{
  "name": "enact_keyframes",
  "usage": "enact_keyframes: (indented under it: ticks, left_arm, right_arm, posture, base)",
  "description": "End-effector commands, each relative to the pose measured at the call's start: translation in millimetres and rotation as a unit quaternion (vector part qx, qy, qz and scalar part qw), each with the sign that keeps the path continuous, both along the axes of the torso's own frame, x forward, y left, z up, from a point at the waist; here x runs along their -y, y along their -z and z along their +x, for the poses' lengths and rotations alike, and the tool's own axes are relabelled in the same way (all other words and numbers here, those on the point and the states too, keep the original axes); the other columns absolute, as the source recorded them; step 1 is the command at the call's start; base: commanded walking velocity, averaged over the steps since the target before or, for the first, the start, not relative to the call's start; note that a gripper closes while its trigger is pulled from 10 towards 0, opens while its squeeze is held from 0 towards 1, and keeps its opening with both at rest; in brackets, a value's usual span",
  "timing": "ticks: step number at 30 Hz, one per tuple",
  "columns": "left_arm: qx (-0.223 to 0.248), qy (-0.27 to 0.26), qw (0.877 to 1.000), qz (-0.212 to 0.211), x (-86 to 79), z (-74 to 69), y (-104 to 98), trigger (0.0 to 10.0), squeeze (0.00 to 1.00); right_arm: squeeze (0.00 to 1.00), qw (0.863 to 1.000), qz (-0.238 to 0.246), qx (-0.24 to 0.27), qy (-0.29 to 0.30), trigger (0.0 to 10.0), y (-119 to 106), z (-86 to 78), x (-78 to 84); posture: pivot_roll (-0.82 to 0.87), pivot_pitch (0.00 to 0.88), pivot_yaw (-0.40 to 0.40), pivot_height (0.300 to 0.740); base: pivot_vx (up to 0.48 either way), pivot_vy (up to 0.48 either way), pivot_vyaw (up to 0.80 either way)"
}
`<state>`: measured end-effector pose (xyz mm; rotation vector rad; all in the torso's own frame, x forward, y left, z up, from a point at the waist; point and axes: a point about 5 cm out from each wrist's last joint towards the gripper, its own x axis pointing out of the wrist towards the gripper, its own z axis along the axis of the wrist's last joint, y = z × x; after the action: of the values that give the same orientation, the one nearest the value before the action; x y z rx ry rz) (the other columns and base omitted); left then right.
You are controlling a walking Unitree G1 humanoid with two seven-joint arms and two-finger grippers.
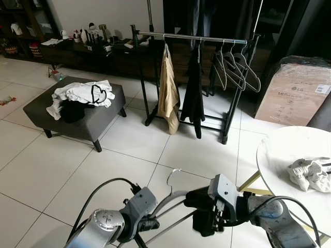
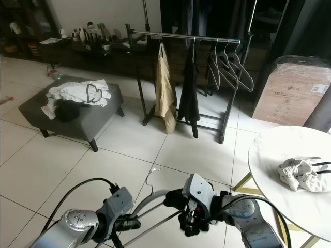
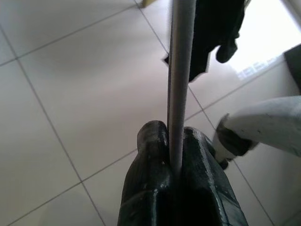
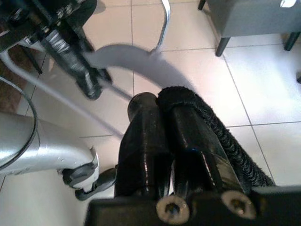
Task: Hang hanger
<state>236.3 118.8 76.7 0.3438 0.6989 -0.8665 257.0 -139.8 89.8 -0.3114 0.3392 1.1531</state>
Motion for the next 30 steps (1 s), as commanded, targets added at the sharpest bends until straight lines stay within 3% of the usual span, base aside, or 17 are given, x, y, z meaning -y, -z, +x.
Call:
enact_keyframes:
  ticks: [1, 4, 8, 13, 15, 18, 20, 21, 23, 25, 30]
  left_arm:
    - [0.025, -0.024, 0.999, -0.007, 2.9, 7.3, -4.6, 10.0, 0.0]
    - [0.075, -0.094, 0.992, -0.031, 6.5, 25.1, -15.8, 10.0, 0.0]
    - [0.149, -0.164, 0.971, -0.09, 14.3, 43.4, -37.1, 10.0, 0.0]
    - [0.187, -0.184, 0.952, -0.156, 24.9, 48.1, -55.2, 10.0, 0.0]
    - [0.157, -0.18, 0.953, -0.187, 31.8, 44.5, -55.3, 10.0, 0.0]
    - [0.106, -0.148, 0.966, -0.185, 41.0, 35.0, -46.0, 10.0, 0.0]
    - [0.038, -0.098, 0.979, -0.174, 49.8, 17.8, -31.3, 10.0, 0.0]
    - [0.038, -0.098, 0.979, -0.174, 49.8, 17.8, -31.3, 10.0, 0.0]
    - [0.011, -0.059, 0.982, -0.178, 55.0, 6.1, -29.1, 10.0, 0.0]
    - [0.003, -0.054, 0.983, -0.177, 55.2, 4.4, -28.8, 10.0, 0.0]
    - [-0.042, -0.011, 0.99, -0.137, 50.7, -9.1, -18.6, 10.0, 0.0]
  right_arm:
    - [0.0, 0.999, 0.012, -0.001, -0.033, 10.0, -6.7, -5.8, -9.8]
    - [0.0, 0.998, 0.018, -0.011, -0.054, 10.0, -10.2, -12.4, -13.7]
    - [0.0, 0.995, -0.001, -0.035, -0.088, 10.0, -6.8, -22.8, -13.7]
    - [0.0, 0.995, -0.049, -0.048, -0.076, 10.0, 5.9, -24.3, -9.6]
    - [0.0, 0.997, -0.071, -0.029, -0.033, 10.0, 12.7, -15.3, -6.0]
    - [0.0, 0.998, -0.065, -0.01, -0.011, 10.0, 11.9, -9.5, -6.7]
    - [0.0, 0.993, -0.09, 0.049, 0.059, 10.0, 11.1, 10.1, -4.6]
    - [0.0, 0.993, -0.09, 0.049, 0.059, 10.0, 11.1, 10.1, -4.6]
    - [0.0, 0.981, -0.118, 0.099, 0.114, 10.0, 8.6, 26.5, -1.7]
    - [0.0, 0.979, -0.122, 0.109, 0.12, 10.0, 8.0, 29.1, -1.5]
    - [0.0, 0.967, -0.13, 0.143, 0.168, 10.0, 3.2, 42.2, 1.1]
  posture:
    - [-0.06, 0.085, 0.016, 0.74]
    - [-0.06, 0.085, 0.017, 0.74]
    - [-0.06, 0.086, 0.016, 0.74]
    - [-0.06, 0.087, 0.015, 0.74]
    - [-0.06, 0.088, 0.015, 0.74]
    - [-0.06, 0.087, 0.016, 0.74]
    - [-0.07, 0.088, 0.018, 0.74]
    - [-0.07, 0.088, 0.018, 0.74]
    - [-0.06, 0.089, 0.019, 0.74]
    - [-0.06, 0.089, 0.019, 0.74]
    - [-0.06, 0.089, 0.02, 0.74]
  base:
    - [0.0, 0.0, 0.0]
    - [0.0, 0.0, 0.0]
    - [0.0, 0.0, 0.0]
    - [0.0, 0.0, 0.0]
    - [0.0, 0.0, 0.0]
    - [0.0, 0.0, 0.0]
    - [0.0, 0.0, 0.0]
    - [0.0, 0.0, 0.0]
    - [0.0, 0.0, 0.0]
    - [0.0, 0.0, 0.0]
    - [0.0, 0.0, 0.0]
